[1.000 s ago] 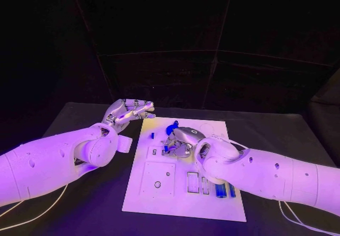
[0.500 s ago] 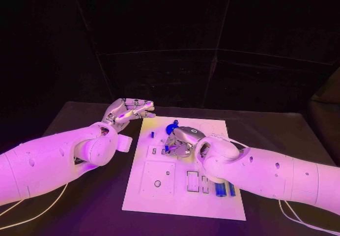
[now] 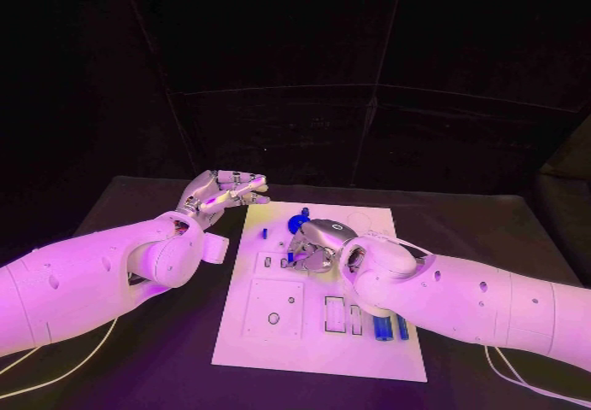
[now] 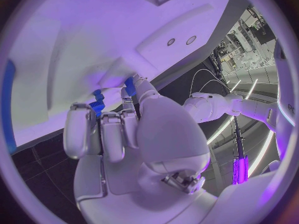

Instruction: Assemble the parts on the task board

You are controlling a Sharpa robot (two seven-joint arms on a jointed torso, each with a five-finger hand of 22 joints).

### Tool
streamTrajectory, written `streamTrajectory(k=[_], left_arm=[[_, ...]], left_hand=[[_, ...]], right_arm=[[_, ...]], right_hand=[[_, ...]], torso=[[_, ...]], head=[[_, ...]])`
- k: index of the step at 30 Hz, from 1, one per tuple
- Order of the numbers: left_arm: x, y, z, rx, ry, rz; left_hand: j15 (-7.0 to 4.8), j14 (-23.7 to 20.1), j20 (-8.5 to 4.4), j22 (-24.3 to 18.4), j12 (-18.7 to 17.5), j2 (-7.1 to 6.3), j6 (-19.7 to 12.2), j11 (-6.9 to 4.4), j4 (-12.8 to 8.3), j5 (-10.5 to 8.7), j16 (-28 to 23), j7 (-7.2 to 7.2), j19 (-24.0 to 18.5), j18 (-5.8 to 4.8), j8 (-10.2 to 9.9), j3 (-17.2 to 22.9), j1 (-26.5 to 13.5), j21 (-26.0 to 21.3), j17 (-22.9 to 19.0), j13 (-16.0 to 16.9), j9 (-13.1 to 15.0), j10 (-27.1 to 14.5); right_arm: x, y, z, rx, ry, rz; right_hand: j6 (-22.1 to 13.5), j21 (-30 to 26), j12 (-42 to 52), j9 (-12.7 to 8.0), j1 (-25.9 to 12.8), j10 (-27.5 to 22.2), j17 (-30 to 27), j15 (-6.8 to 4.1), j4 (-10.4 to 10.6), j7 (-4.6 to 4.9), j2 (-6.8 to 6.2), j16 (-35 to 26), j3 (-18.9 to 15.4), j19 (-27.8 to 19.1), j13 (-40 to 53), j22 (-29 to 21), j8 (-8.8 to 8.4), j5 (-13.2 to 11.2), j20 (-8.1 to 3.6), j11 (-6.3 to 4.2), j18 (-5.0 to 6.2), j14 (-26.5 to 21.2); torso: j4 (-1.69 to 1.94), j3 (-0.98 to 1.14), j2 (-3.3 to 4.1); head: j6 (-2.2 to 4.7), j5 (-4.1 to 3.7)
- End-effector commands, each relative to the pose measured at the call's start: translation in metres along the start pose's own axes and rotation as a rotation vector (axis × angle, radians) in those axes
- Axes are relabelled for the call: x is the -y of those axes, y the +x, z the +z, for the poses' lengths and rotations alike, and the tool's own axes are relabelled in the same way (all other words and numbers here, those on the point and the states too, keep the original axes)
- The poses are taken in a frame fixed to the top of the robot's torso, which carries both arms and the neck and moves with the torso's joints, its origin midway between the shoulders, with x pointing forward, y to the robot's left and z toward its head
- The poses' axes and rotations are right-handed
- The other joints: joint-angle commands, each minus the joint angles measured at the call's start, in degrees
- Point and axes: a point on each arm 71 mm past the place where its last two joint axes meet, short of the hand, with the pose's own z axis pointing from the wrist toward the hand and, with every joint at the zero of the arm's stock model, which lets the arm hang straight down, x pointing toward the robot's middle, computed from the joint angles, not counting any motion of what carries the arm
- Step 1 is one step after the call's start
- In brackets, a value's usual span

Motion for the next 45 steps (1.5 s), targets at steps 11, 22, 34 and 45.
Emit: streamTrajectory(k=[11,22,34,45], left_arm=[[0.001,0.001,0.0,-0.013,0.005,-0.002],[0.001,0.001,0.0,-0.011,0.004,-0.001],[0.001,0.0,0.0,-0.011,0.003,-0.001],[-0.002,-0.003,0.001,-0.017,-0.027,0.058]], left_hand=[[0.09,0.5,-0.01,-0.07,0.07,0.56,0.33,0.17,-0.36,0.06,-0.27,0.14,0.28,0.4,-0.23,0.07,-0.19,-0.2,0.09,0.04,0.04,0.33],[0.09,0.5,-0.01,-0.07,0.07,0.56,0.33,0.17,-0.36,0.06,-0.27,0.14,0.28,0.4,-0.23,0.07,-0.19,-0.2,0.09,0.04,0.04,0.33],[0.09,0.5,-0.01,-0.07,0.07,0.56,0.33,0.17,-0.36,0.06,-0.27,0.14,0.28,0.4,-0.23,0.07,-0.19,-0.2,0.09,0.04,0.04,0.33],[-2.12,7.29,-1.95,0.87,0.91,0.64,2.28,-1.57,-0.45,0.21,3.39,-1.22,5.52,0.52,0.13,-0.87,-1.08,2.15,2.7,0.51,0.19,4.25]], right_arm=[[0.002,0.006,-0.001,-0.038,0.027,-0.028],[0.001,0.006,-0.001,-0.022,0.03,-0.025],[0.001,0.001,-0.002,0.04,0.025,-0.007],[-0.01,-0.016,-0.021,0.214,-0.167,0.087]], right_hand=[[-4.37,-0.26,-1.89,-0.45,-2.48,0.28,7.6,1.11,0.22,1.41,-2.66,-0.33,0.17,-0.33,5.63,-0.47,-3.03,0.51,0.78,1.45,-0.57,4.36],[-5.26,-0.32,-2.1,-0.36,-3.06,0.11,7.57,1.4,0.39,1.67,-3.17,-0.34,0.11,-0.36,5.45,-0.59,-3.01,0.44,1.12,1.74,-0.53,4.36],[-8.46,-0.45,-3.0,-0.37,-5.83,-0.56,7.51,1.9,2.14,2.2,-5.41,-0.4,-1.72,-0.41,4.62,-0.79,-3.14,-1.07,1.65,2.29,-0.49,4.32],[-13.88,-0.47,-3.66,-0.34,-4.57,-1.27,7.61,3.01,6.97,3.56,-8.69,-0.4,-5.48,-0.39,3.92,-0.78,-2.84,-0.19,2.7,3.55,-0.49,4.3]], torso=[[0.02,0.02,-0.03],[0.0,0.01,0.0],[-0.01,0.01,0.01],[-0.03,0.06,-0.15]], head=[[-0.15,0.0],[-0.16,-0.01],[-0.26,-0.04],[-0.2,0.12]])
